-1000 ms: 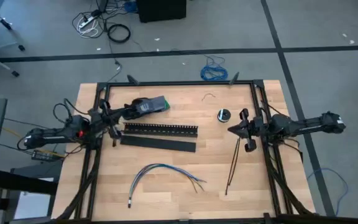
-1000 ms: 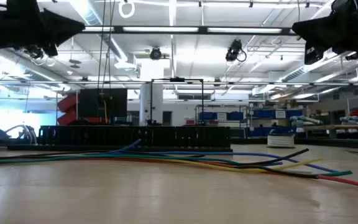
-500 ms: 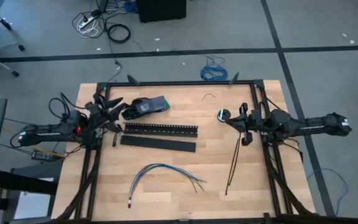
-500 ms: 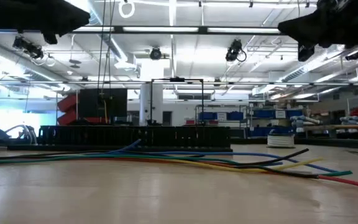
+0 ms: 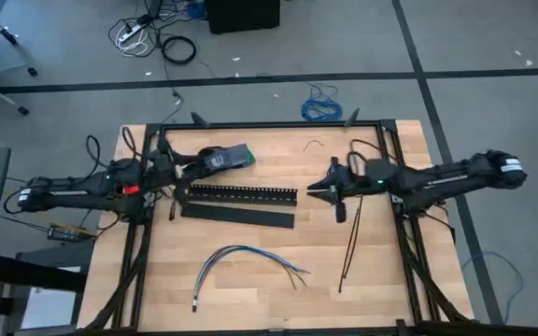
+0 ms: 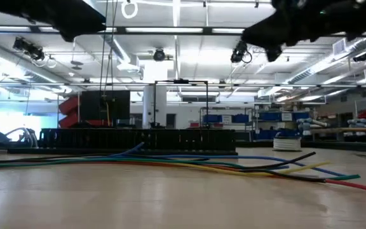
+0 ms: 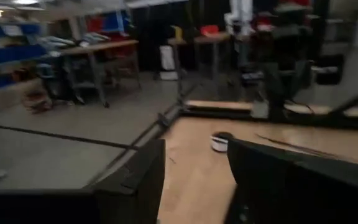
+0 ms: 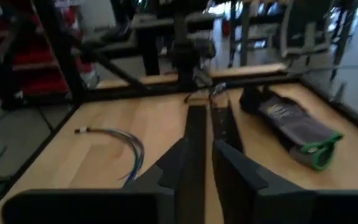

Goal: Ziptie cables
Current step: Prepare the left black zip tie

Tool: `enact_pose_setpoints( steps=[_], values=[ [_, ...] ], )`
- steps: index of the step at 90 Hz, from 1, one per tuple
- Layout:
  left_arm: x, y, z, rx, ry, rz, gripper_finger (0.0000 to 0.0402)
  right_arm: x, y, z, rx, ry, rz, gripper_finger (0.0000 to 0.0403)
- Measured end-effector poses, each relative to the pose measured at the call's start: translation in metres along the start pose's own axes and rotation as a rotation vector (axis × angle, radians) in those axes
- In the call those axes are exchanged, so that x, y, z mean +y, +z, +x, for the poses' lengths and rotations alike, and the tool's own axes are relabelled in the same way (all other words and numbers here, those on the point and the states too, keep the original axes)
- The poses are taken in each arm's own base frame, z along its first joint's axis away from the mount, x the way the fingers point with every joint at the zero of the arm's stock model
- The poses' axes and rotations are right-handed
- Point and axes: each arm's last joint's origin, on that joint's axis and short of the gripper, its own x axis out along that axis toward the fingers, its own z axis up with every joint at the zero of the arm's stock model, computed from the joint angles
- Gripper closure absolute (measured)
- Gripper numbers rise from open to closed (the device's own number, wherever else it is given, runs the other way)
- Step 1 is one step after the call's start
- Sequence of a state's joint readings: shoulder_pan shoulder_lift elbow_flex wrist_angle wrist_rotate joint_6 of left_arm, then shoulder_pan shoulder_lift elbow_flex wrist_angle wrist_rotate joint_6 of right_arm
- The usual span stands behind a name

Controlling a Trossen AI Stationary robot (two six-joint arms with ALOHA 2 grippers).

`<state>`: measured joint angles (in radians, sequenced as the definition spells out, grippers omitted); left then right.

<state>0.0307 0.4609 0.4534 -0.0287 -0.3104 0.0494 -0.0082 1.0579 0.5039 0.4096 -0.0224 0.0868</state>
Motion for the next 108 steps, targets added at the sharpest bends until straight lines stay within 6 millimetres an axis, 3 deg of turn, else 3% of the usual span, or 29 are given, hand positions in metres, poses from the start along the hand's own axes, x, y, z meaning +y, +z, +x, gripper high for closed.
enact_pose_setpoints(
  steps=[21,36,62,79,92,108],
  values=[
    [-0.011,-0.005,0.002,0.046,-0.224,-0.045,0.0232,0.013,0.002,0.049,0.074,0.052,-0.010,0.0305],
    [-0.026,-0.005,-0.002,0.055,-0.383,-0.041,0.0234,0.022,0.005,0.066,0.088,0.080,-0.030,0.0305],
    [-0.055,-0.012,-0.005,0.126,-0.466,-0.010,0.0241,0.021,0.014,0.062,0.087,0.065,-0.057,0.0306],
    [-0.079,-0.004,-0.003,0.202,-0.504,0.028,0.0241,0.015,0.016,0.061,0.087,0.043,-0.047,0.0302],
    [-0.095,-0.001,0.001,0.306,-0.438,0.130,0.0241,0.009,0.016,0.061,0.086,0.021,-0.042,0.0300],
    [-0.105,-0.013,0.011,0.457,-0.316,0.182,0.0241,0.003,0.018,0.061,0.070,-0.001,-0.016,0.0299]
  ],
)
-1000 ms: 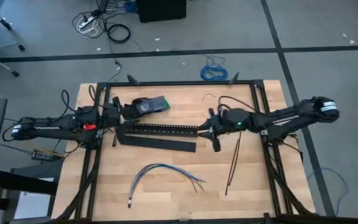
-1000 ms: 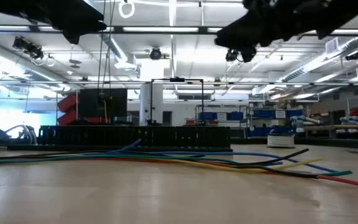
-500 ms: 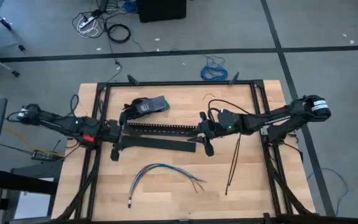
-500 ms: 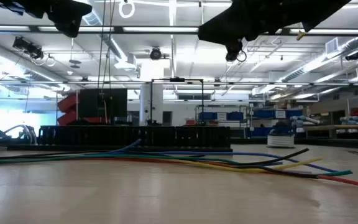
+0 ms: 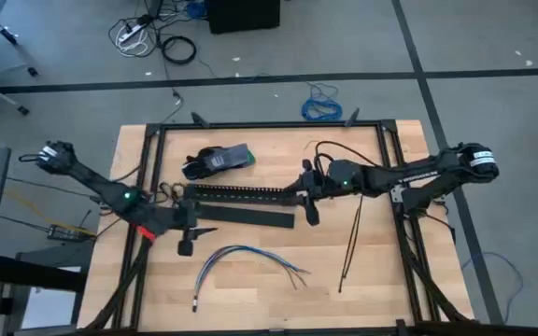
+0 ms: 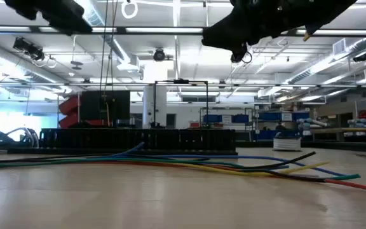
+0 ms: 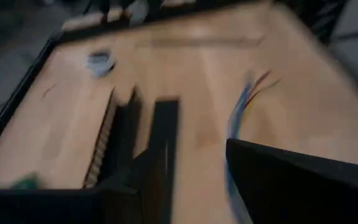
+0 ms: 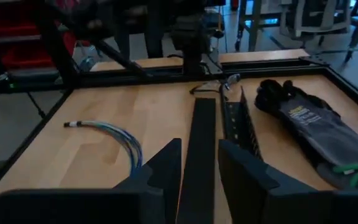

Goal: Ziptie cables
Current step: Prepare the left black zip tie

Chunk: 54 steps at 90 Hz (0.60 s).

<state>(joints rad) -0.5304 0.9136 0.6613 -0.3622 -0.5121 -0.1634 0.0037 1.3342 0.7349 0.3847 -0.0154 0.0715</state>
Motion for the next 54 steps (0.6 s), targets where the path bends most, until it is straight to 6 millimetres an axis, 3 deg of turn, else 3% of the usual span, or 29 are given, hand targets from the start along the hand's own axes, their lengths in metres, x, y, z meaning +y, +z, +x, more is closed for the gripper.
enact_pose_setpoints(
  steps=[25,54],
  values=[
    [-0.013,-0.017,0.025,0.179,0.005,-0.140,0.0241,-0.002,0.003,0.000,-0.035,-0.003,0.034,0.0299],
    [-0.015,-0.024,0.030,0.252,0.033,-0.343,0.0241,-0.001,0.005,0.000,-0.049,-0.001,0.034,0.0299]
  ],
)
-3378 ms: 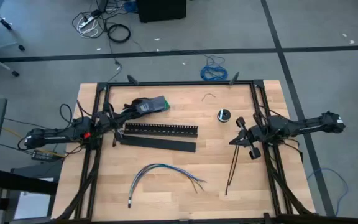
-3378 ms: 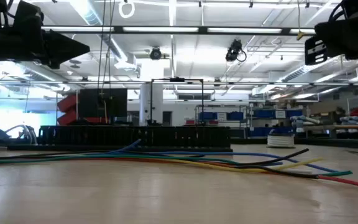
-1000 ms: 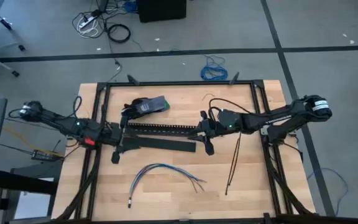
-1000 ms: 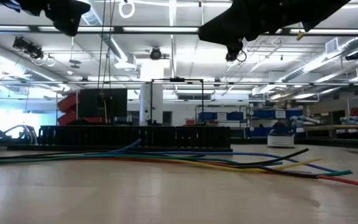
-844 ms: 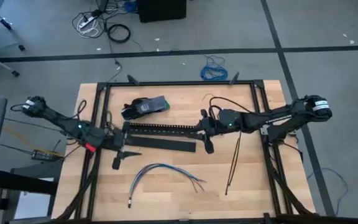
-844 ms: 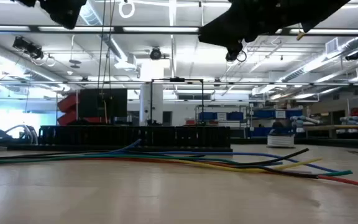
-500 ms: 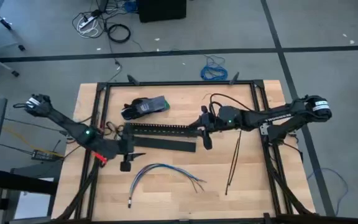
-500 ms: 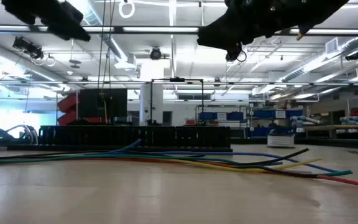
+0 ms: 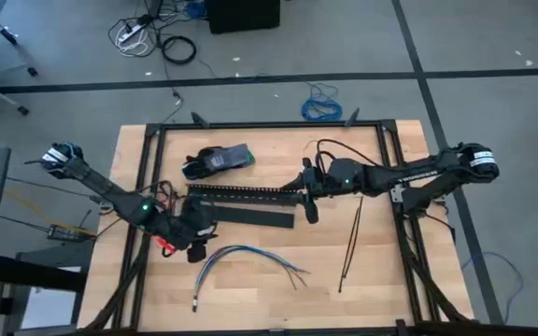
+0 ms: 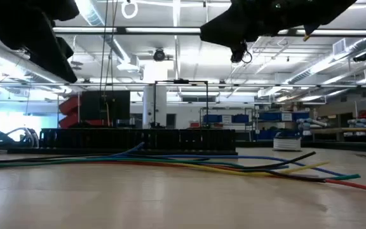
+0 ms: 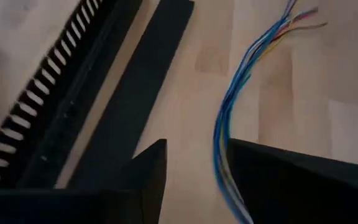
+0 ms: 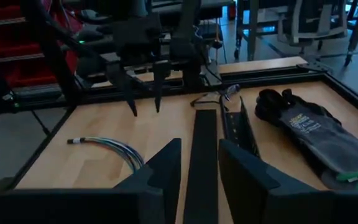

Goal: Ziptie cables
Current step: Prepare the left black zip tie

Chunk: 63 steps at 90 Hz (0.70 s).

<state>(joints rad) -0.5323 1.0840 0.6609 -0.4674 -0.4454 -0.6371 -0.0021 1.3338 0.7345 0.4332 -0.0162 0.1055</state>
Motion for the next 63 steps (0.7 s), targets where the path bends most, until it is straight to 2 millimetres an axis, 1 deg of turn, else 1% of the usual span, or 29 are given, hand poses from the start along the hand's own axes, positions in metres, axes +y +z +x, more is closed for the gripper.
enact_pose_setpoints(
  steps=[7,21,29,39,49,63],
  values=[
    [-0.002,0.002,0.000,-0.021,-0.015,-0.001,0.0241,0.000,0.000,0.000,0.001,0.002,-0.001,0.0298],
    [-0.005,0.006,0.001,-0.058,-0.042,0.093,0.0241,0.000,0.000,0.000,0.004,0.003,-0.002,0.0298],
    [-0.006,0.009,0.001,-0.069,-0.076,0.078,0.0241,0.000,-0.002,0.000,0.021,0.002,-0.018,0.0298],
    [-0.007,0.008,0.001,-0.016,-0.155,0.035,0.0241,0.000,-0.006,0.000,0.064,-0.001,-0.029,0.0298],
    [-0.008,0.008,0.001,-0.008,-0.171,0.013,0.0241,0.000,-0.010,-0.001,0.105,-0.004,-0.029,0.0298],
    [-0.012,0.009,0.006,-0.026,-0.176,0.088,0.0241,0.005,-0.017,-0.001,0.172,0.013,-0.021,0.0298]
  ],
)
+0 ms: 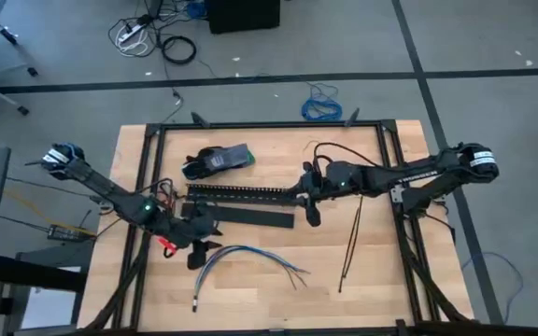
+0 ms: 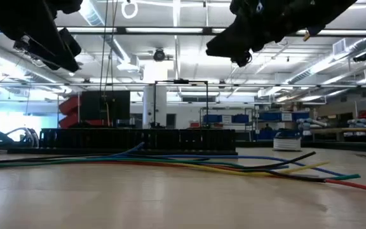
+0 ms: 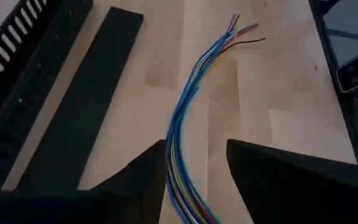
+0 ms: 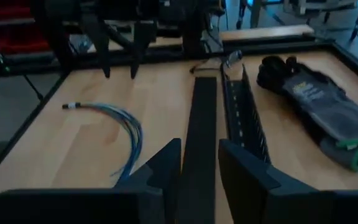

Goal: Ziptie cables
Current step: Prepare the left black zip tie

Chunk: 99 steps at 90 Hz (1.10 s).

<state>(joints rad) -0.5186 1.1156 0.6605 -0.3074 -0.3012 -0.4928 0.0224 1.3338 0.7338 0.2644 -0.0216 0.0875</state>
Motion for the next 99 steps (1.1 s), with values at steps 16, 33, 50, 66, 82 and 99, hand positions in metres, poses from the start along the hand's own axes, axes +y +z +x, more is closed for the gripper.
enact_pose_setpoints(
  steps=[16,33,50,66,82,99],
  values=[
    [-0.003,0.005,0.020,-0.051,0.014,0.071,0.0241,0.010,-0.015,-0.001,0.149,0.018,0.103,0.0300],
    [0.000,0.010,0.042,-0.084,0.036,0.074,0.0241,0.014,-0.035,-0.006,0.345,-0.066,0.314,0.0308],
    [0.005,0.018,0.047,-0.139,0.046,0.083,0.0241,0.020,-0.056,-0.017,0.567,-0.176,0.505,0.0318],
    [0.006,0.032,0.047,-0.245,-0.019,0.165,0.0241,0.040,-0.061,-0.021,0.626,-0.110,0.474,0.0325],
    [0.006,0.056,0.057,-0.390,-0.092,0.307,0.0241,0.050,-0.042,-0.030,0.458,-0.169,0.272,0.0332],
    [-0.004,0.097,0.084,-0.350,-0.103,0.411,0.0241,0.050,-0.006,-0.064,0.232,-0.293,0.167,0.0344]
  ],
)
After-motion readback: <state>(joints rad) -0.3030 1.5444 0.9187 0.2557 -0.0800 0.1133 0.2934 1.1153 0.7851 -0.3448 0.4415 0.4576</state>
